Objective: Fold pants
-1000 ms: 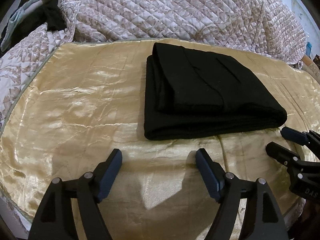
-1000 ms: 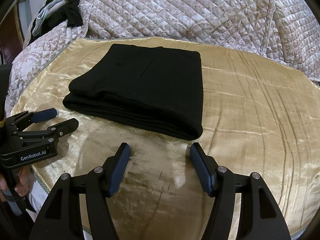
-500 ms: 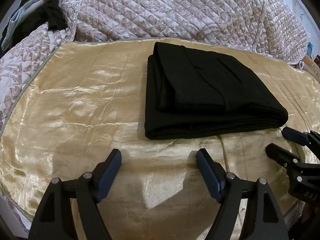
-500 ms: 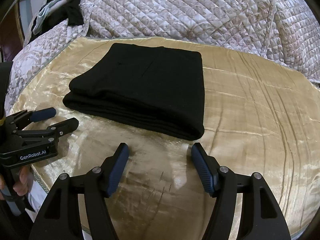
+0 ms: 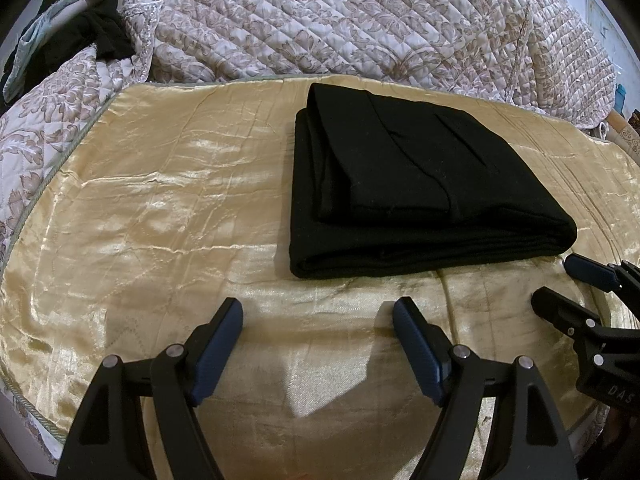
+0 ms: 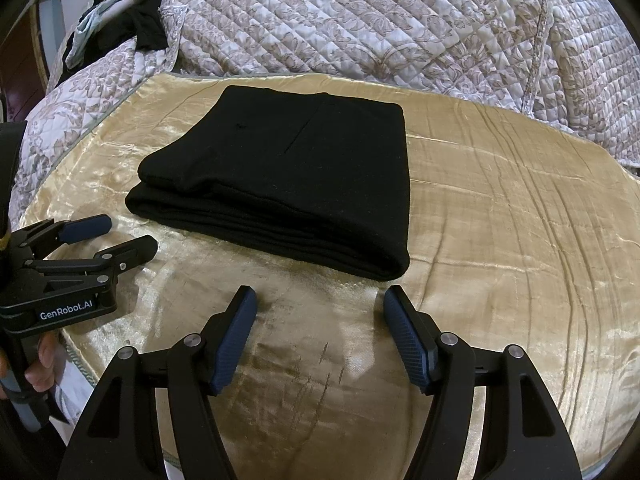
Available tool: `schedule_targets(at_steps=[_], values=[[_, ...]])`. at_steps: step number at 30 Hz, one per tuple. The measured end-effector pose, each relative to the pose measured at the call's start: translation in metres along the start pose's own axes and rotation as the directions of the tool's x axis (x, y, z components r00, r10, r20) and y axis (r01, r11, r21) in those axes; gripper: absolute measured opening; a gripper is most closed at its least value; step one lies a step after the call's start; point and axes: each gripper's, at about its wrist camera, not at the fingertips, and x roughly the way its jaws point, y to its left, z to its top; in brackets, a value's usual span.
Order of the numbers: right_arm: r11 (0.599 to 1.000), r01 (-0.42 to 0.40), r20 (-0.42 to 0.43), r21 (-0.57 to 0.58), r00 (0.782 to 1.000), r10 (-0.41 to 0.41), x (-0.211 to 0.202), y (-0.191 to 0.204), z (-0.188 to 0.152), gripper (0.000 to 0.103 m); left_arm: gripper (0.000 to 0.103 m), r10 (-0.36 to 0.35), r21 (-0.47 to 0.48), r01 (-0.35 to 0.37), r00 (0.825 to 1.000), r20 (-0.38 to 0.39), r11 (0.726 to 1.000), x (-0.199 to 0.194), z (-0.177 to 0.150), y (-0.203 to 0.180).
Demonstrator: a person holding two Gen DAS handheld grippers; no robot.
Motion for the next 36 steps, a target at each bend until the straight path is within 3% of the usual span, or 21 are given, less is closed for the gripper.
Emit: schedule_targets(at_steps=[36], values=[[1.000,0.006,0.002,-0.003,1.000,-0.006,0.0008,0.0034,-0.0002,0.070,0.081,0.003,0.005,-0.003,1.000,-0.002,1.000,0.0010,0.0001,0.0002]])
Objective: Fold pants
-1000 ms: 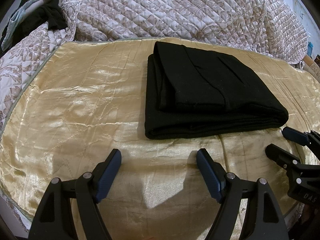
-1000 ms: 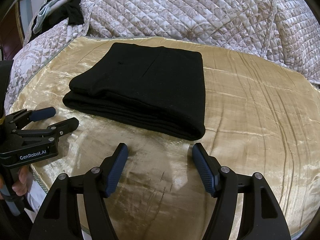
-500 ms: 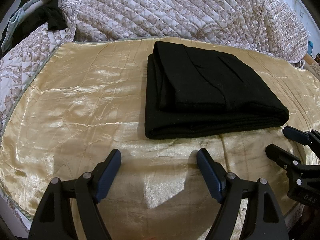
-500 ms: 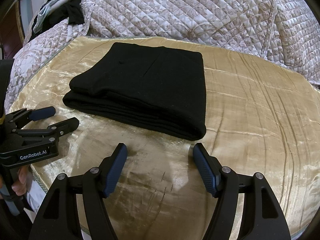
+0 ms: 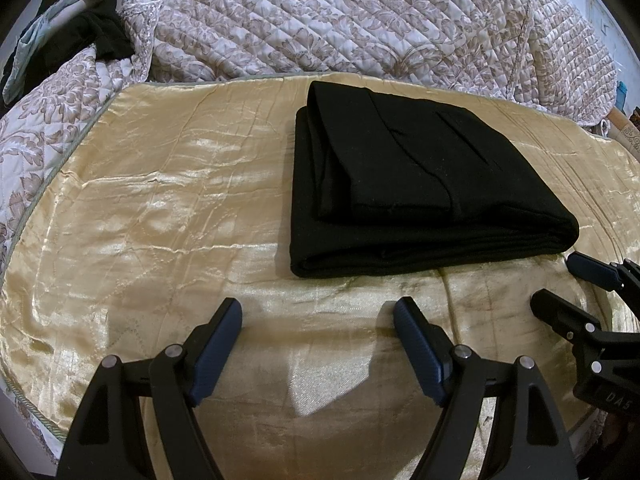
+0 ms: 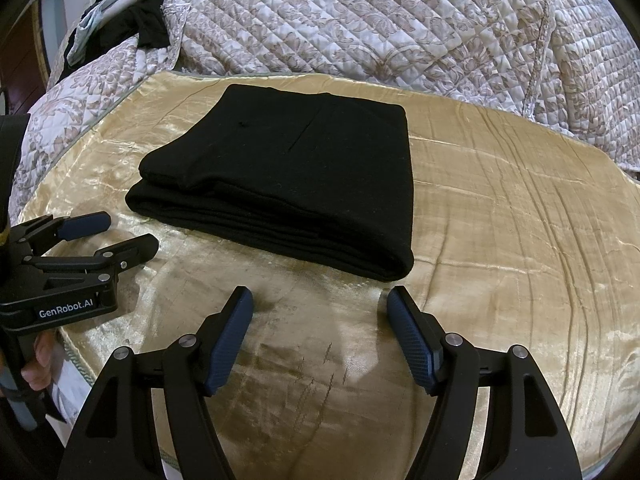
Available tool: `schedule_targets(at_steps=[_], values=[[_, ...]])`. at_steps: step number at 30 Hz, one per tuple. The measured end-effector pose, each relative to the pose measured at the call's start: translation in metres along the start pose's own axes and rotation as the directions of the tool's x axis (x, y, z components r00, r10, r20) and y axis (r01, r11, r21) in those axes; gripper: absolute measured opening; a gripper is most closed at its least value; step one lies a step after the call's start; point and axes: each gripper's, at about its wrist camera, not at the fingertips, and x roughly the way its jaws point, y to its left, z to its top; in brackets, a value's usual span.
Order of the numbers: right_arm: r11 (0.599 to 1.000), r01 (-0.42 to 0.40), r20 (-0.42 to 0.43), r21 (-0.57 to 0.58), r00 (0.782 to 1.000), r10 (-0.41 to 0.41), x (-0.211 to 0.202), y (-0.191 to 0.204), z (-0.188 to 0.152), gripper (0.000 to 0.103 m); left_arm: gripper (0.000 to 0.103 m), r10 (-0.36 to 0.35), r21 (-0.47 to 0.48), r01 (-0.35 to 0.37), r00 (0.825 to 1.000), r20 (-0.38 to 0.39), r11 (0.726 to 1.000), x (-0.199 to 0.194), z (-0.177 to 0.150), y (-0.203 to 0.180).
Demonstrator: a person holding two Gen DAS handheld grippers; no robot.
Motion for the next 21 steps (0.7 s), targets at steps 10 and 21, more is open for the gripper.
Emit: schedule_targets(at_steps=[10,21], values=[[1.000,0.002,0.000,-0.001,1.000,-0.002,0.0007,0.0001,0.0004,0.070,0.081,0.000,0.001,0.000,1.000,-0.001,1.000,0.0004,-0.0002,0.0004],[1.000,0.003,0.001,-0.001,1.000,-0.003,0.0006,0.0000,0.0003,0.070,0.081,0.001,0.002,-0.001,1.000,-0.002,1.000,0.0004,0.0004,0.0005]])
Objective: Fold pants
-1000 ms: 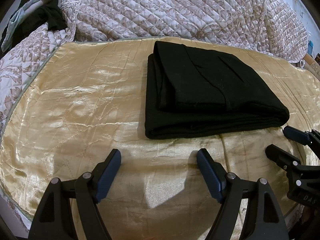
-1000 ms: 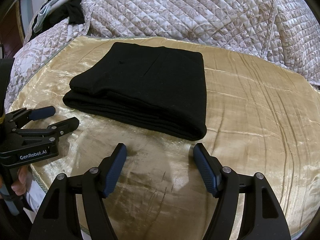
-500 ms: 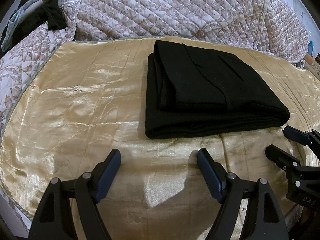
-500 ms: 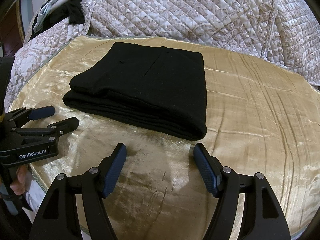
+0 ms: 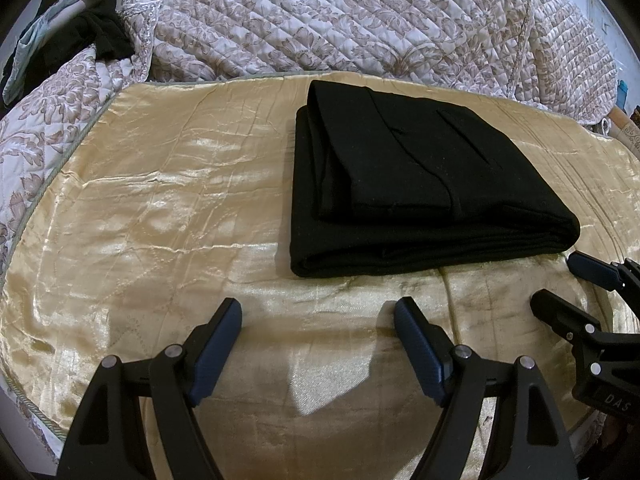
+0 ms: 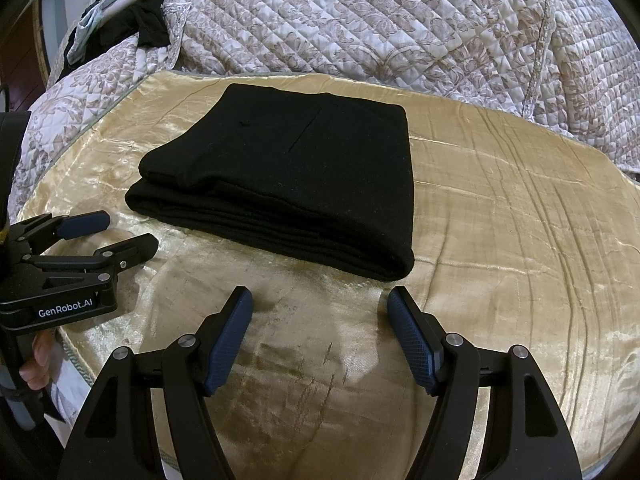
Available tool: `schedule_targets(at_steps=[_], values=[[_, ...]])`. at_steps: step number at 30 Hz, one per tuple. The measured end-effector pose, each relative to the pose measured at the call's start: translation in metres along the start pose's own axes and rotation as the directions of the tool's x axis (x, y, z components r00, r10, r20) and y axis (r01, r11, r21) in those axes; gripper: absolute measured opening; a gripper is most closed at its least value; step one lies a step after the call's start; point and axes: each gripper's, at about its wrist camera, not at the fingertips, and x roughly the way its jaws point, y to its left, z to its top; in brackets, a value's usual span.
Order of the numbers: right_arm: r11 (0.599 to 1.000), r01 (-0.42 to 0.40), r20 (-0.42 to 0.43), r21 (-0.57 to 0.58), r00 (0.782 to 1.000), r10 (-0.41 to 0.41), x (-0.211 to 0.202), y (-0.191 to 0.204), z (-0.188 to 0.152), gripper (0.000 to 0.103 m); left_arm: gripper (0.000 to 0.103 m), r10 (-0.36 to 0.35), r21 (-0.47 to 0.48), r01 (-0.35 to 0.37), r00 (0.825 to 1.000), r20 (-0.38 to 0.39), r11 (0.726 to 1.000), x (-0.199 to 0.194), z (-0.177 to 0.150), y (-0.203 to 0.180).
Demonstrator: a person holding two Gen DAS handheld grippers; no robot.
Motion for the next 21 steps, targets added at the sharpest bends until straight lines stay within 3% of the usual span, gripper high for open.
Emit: schedule_targets(at_steps=[21], values=[[1.000,0.003,0.001,0.000,1.000,-0.003,-0.0001,0.0019,-0.0005,0.071,0.081,0.002,0.000,-0.002,1.000,-0.001,1.000,0.0003,-0.0011,0.0012]])
